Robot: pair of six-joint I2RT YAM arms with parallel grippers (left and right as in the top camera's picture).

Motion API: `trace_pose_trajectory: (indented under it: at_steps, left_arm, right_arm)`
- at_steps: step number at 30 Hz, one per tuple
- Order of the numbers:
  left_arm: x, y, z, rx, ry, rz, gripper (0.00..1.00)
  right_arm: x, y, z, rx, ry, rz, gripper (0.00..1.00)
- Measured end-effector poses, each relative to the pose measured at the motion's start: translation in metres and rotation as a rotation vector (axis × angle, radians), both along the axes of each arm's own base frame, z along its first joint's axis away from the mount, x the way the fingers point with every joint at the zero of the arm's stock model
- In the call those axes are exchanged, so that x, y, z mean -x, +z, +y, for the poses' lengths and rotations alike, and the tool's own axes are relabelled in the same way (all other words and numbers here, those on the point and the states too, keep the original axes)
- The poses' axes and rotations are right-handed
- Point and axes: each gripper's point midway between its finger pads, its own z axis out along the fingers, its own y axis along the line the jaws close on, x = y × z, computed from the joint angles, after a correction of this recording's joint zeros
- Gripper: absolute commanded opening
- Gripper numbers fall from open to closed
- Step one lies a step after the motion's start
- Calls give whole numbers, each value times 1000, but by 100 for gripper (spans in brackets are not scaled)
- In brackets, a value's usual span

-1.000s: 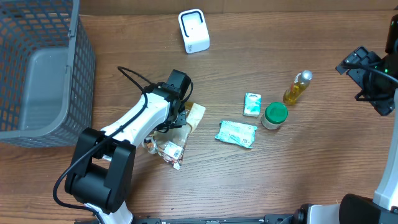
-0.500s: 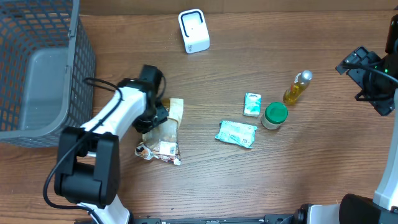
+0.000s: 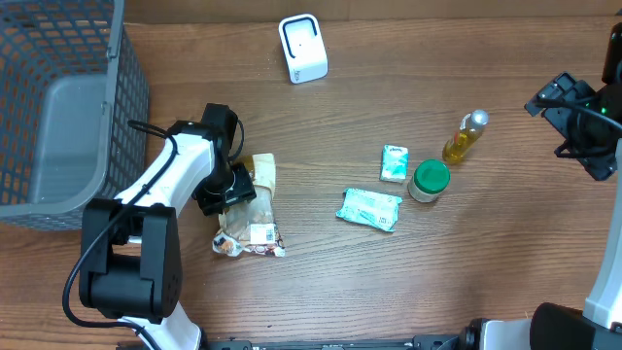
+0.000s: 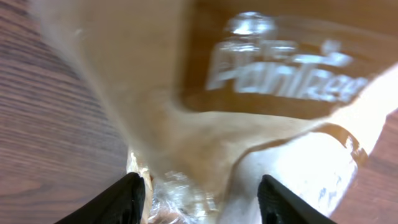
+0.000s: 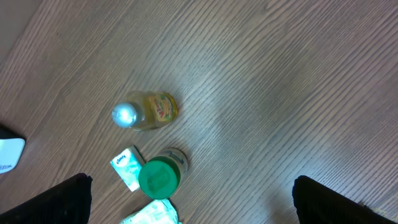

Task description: Scan the item barcode

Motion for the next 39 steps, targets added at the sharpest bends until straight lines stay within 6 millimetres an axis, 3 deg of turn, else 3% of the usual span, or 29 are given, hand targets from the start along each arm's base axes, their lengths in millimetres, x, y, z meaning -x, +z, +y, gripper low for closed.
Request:
trace_pose_trajectory:
  at_steps: [4, 7, 8, 10, 12, 15, 25, 29, 33, 39]
  left_arm:
    - [-12, 19, -1, 7, -42, -52, 64]
    - [-20, 49, -3, 17, -51, -123, 61]
    - [-21, 58, -3, 19, -52, -141, 55]
    - [-14, 69, -2, 19, -55, -140, 31]
    - [-4, 72, 1, 9, -66, -109, 15]
    - [10, 67, 4, -3, -74, -55, 9]
    - [72, 24, 15, -31, -76, 151, 9]
    - [87, 15, 16, -27, -75, 195, 9]
    - [88, 10, 7, 22, -66, 193, 10]
    - [67, 4, -23, 167, -69, 92, 6]
  right_arm:
    - [0, 0, 0, 0, 0, 0, 100]
    - [0, 0, 0, 0, 0, 0, 100]
    - [0, 0, 0, 0, 0, 0, 100]
    - [0, 0, 0, 0, 0, -1, 100]
    - [0, 0, 0, 0, 0, 0, 100]
    - [0, 0, 0, 0, 0, 0, 100]
    - [0, 0, 0, 0, 0, 0, 100]
    - [0, 0, 0, 0, 0, 0, 100]
    - [0, 0, 0, 0, 0, 0, 100]
    - [0, 0, 0, 0, 0, 0, 100]
